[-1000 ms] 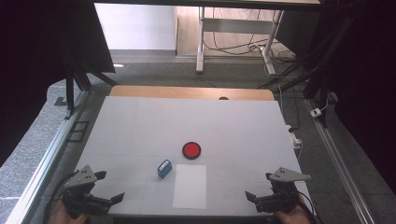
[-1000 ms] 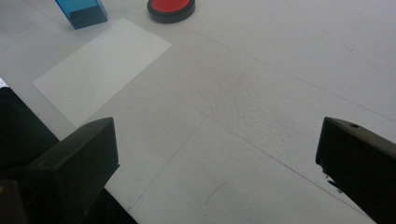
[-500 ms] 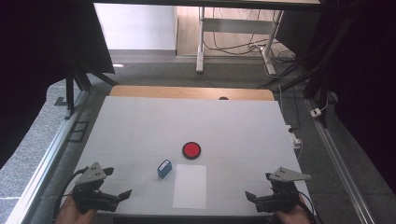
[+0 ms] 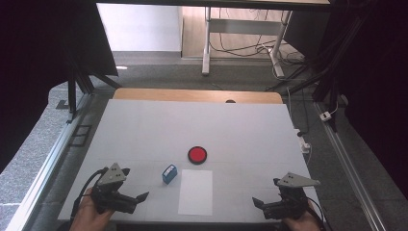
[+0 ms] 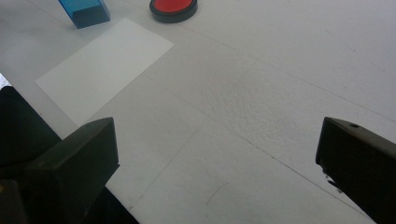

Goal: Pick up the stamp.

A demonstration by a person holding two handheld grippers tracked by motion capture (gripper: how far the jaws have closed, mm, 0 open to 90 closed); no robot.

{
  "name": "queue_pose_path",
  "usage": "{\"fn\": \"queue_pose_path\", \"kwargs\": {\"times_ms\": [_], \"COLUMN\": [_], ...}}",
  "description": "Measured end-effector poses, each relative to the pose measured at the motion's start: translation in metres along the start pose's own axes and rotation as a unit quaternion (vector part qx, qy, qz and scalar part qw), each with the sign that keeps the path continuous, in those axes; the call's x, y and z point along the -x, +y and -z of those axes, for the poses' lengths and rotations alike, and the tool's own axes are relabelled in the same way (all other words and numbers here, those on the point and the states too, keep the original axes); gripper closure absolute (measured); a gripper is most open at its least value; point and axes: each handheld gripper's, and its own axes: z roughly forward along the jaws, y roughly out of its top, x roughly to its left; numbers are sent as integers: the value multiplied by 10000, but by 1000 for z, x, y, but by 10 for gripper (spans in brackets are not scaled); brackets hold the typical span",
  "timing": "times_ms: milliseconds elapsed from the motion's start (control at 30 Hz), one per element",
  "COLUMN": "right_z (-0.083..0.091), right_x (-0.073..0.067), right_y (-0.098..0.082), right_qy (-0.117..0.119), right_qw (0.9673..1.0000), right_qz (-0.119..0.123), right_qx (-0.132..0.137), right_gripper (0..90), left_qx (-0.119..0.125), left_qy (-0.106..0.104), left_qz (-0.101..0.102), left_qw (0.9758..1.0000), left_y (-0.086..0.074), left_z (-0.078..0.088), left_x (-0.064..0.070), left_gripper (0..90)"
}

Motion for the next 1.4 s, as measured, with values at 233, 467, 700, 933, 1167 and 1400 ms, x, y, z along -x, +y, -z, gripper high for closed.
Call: {"fn": "queue_pose_path", "kwargs": {"times_ms": [233,467,700,933,1167,1400], "right_z": [0,0,-1,-1,-1,-2], "right_x": [0,0,1,1,1,1], "right_y": [0,0,0,0,1,1], "right_qy": [-17,-16,-1,-2,0,19], "right_qw": [10000,10000,10000,10000,10000,10000], "right_qz": [-10,-23,-35,-39,-56,-54], "right_qx": [-6,-13,-21,-27,-55,-54], "right_gripper": [0,0,0,0,0,0], "left_qx": [-150,-153,-269,-303,-406,-570], "left_qy": [-168,-234,-335,-277,-293,-224], "left_qz": [-5,-62,-178,-144,-135,-171], "left_qw": [9997,9996,9989,9991,9987,9980], "left_y": [9,16,25,33,40,46], "left_z": [-15,-24,-41,-56,-73,-87], "left_x": [-1,0,-2,-5,-5,-6], "left_gripper": [0,0,0,0,0,40]}}
